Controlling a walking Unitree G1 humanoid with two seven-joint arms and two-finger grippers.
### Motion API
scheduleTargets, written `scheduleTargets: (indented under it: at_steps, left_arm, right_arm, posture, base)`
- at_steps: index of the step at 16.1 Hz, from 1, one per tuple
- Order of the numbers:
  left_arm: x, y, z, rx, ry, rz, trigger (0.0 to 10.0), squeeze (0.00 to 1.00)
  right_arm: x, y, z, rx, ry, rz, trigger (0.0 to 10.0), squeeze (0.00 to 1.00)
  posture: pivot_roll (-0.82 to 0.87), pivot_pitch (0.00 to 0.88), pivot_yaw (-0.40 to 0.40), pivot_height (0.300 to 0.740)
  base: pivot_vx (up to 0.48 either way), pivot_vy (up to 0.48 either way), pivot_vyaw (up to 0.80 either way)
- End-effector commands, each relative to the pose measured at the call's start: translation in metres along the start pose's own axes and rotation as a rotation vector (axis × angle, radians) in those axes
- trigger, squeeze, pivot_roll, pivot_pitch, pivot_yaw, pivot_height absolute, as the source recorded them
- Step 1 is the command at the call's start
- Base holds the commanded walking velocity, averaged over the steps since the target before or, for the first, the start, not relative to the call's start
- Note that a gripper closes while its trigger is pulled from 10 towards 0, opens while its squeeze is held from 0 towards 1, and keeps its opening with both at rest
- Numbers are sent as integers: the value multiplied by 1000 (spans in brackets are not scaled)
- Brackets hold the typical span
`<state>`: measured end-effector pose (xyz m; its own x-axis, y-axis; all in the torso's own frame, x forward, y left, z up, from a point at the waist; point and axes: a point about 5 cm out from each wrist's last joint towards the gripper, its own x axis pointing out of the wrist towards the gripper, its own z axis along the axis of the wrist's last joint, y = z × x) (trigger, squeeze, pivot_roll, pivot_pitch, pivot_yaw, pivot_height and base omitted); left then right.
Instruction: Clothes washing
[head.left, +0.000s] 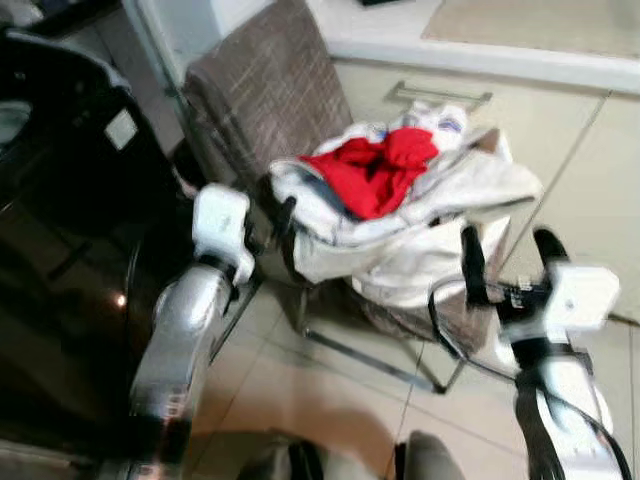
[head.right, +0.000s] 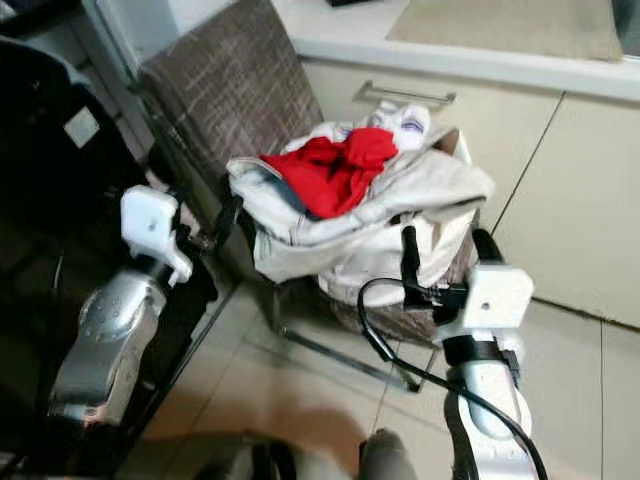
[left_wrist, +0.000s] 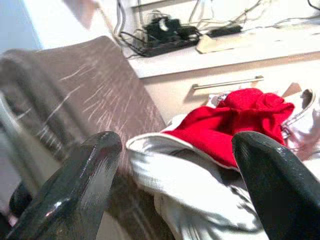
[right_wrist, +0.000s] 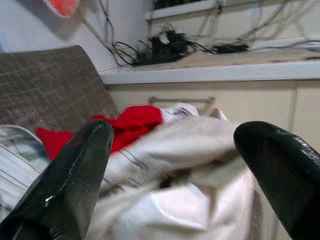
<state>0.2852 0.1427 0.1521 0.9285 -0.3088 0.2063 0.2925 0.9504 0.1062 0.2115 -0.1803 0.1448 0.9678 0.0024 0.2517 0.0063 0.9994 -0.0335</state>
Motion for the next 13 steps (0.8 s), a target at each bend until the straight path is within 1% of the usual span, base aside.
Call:
scheduleTargets:
  at_steps: [1,2,3,4,5,7,11,13]
  left_arm:
    - [-14,0,-2,-25,14,48,10000,0]
    - [-14,-8,-1,-22,8,41,10000,0]
    - [-8,-16,1,-8,-8,16,10000,0]
    - [-5,-19,4,1,-19,4,10000,0]
    - [1,-21,7,3,-25,-9,10000,0]
    - [2,-21,8,-7,-15,-22,10000,0]
    - [7,-26,12,-12,-38,-49,10000,0]
    - [9,-26,10,-18,-21,-54,10000,0]
  right_arm:
    - [-4,1,6,0,-41,1,10000,0]
    - [-4,-1,4,8,-50,-14,10000,0]
    - [-1,-1,2,6,-56,-20,10000,0]
    - [0,-1,2,3,-58,-19,10000,0]
    - [5,-1,-1,-10,-60,-16,10000,0]
    - [10,1,-2,-18,-66,-17,10000,0]
    - [20,1,-3,-24,-85,-18,10000,0]
    - [24,2,-3,-27,-89,-10,10000,0]
  posture:
    - [-311,72,137,719]
    - [-304,66,132,719]
    - [-304,58,129,719]
    - [-304,58,129,719]
    - [-301,48,127,719]
    - [-301,40,129,719]
    - [-303,29,139,719]
    - [-304,33,140,719]
  base:
    - [0,0,0]
    - [0,0,0]
    - [0,0,0]
    - [0,0,0]
    - [0,0,0]
    - [0,0,0]
    - [459,0,0]
    - [480,0,0]
